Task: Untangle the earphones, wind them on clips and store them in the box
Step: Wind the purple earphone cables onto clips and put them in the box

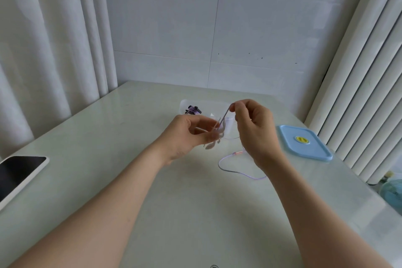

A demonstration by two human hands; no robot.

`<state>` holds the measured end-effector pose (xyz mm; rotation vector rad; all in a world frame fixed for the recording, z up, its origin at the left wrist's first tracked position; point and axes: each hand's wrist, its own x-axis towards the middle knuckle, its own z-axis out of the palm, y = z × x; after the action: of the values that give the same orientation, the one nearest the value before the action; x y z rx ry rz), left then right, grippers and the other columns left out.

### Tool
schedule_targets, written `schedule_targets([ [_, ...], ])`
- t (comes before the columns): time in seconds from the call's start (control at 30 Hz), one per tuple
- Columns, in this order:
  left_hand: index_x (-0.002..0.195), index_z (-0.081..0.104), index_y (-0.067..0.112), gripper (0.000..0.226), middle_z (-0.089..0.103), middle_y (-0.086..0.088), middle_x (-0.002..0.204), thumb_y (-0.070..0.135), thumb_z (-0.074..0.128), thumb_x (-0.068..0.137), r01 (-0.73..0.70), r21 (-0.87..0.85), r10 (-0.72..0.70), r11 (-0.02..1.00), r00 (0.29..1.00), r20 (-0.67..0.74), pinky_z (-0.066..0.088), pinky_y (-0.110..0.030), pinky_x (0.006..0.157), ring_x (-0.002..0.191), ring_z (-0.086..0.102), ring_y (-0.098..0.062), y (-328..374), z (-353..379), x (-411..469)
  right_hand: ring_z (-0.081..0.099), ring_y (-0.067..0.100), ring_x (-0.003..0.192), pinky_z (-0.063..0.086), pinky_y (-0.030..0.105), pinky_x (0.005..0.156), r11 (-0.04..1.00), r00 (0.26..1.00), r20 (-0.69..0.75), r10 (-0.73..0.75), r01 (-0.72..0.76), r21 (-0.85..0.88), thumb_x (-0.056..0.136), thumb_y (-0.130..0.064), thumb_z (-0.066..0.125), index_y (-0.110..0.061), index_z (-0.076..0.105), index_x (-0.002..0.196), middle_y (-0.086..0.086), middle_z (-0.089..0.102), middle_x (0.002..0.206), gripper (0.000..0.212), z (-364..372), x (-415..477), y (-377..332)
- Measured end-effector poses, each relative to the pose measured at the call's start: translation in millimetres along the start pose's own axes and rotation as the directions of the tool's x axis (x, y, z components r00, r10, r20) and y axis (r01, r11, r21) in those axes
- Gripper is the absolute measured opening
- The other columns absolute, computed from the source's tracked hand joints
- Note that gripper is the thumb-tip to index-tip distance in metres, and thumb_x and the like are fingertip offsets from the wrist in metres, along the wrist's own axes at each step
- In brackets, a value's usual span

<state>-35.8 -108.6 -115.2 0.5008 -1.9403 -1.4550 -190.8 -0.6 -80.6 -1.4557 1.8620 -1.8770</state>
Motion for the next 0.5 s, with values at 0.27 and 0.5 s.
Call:
schedule_targets([
  [0.27,0.116,0.077,0.005,0.025,0.080,-0.012,0.107,0.007,0.078,0.091,-0.118,-0.180,0.089,0.977,0.983,-0.163,0.062,-0.040,0.092,0.101,0.075,-0.034,9,1,2,0.040,0.018,0.056,0.039,0.033,0.053,0.882,0.996,-0.040,0.082,-0.091,-0.463,0.091,-0.023,0.065,-0.008,0.073,0.073,0.012,0.057,0.057,0.025,-4,8,32],
  [0.5,0.108,0.078,0.005,0.018,0.081,-0.012,0.100,0.015,0.078,0.093,-0.077,-0.231,-0.016,0.970,0.927,-0.375,0.064,-0.042,0.090,0.099,0.078,-0.028,10,2,7,0.028,0.017,0.056,0.032,0.030,0.057,0.872,0.882,0.471,0.000,0.230,-0.432,0.093,-0.021,0.070,-0.017,0.058,0.054,-0.004,0.034,0.045,0.041,11,-12,5],
])
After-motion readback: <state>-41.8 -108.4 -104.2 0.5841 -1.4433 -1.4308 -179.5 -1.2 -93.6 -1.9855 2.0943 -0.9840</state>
